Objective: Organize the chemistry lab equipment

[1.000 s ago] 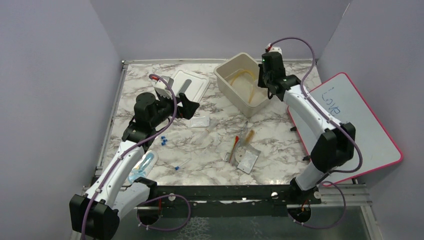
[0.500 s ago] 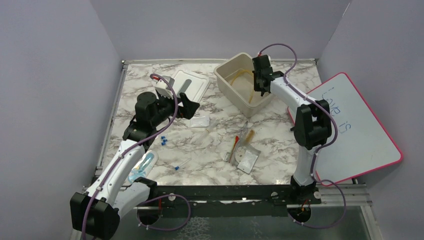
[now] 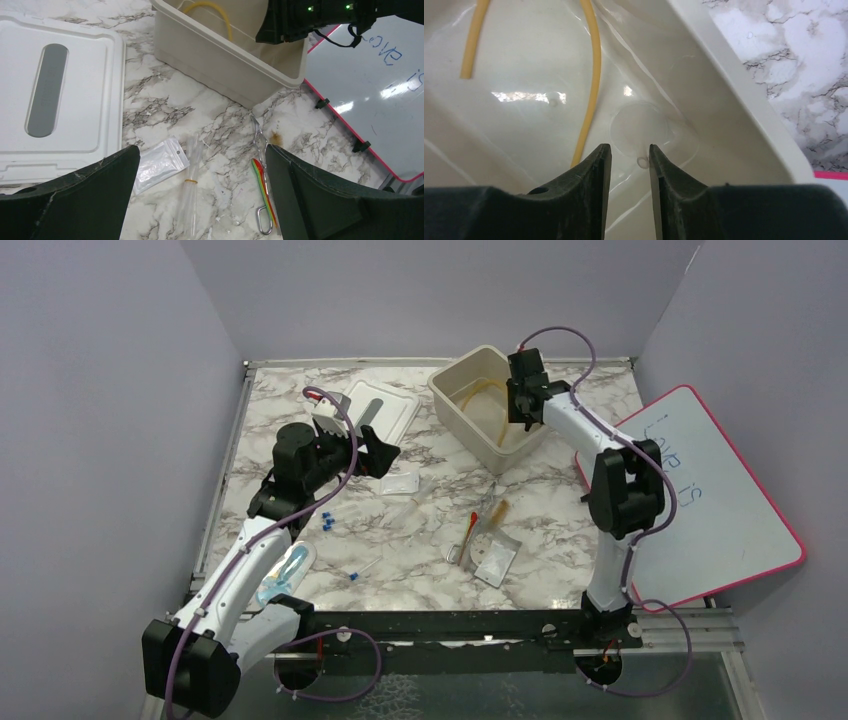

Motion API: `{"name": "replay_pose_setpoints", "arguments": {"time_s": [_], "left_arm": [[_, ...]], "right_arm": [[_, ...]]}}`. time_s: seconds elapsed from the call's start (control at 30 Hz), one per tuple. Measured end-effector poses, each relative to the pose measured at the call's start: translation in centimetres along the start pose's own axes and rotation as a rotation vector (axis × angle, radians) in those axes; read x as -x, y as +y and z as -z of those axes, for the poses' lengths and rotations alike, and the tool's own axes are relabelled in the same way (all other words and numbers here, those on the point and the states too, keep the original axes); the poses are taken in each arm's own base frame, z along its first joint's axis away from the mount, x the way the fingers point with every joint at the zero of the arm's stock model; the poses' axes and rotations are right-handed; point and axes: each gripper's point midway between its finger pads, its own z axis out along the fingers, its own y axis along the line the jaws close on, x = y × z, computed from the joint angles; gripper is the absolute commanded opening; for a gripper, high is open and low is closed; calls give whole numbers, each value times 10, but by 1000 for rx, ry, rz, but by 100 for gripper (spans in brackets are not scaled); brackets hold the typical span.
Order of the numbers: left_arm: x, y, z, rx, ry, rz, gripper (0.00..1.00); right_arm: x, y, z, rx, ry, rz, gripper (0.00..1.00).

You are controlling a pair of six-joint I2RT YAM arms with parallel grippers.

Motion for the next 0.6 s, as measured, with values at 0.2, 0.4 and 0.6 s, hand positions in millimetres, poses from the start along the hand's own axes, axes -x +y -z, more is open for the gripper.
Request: {"name": "replay_pose_setpoints", "arguments": {"time_s": [0.2,0.4,0.6], "left_arm": [[0,0,0,0,1,1,99],[-4,0,-1,-6,15,5,99],[-17,-13,-7,-74,68,12,99]], "right_arm": [[32,-7,45,33,-89,-54,44],[62,-21,125,103,-237,-160,46],[14,-15,177,275,-228,-237,46]]}}
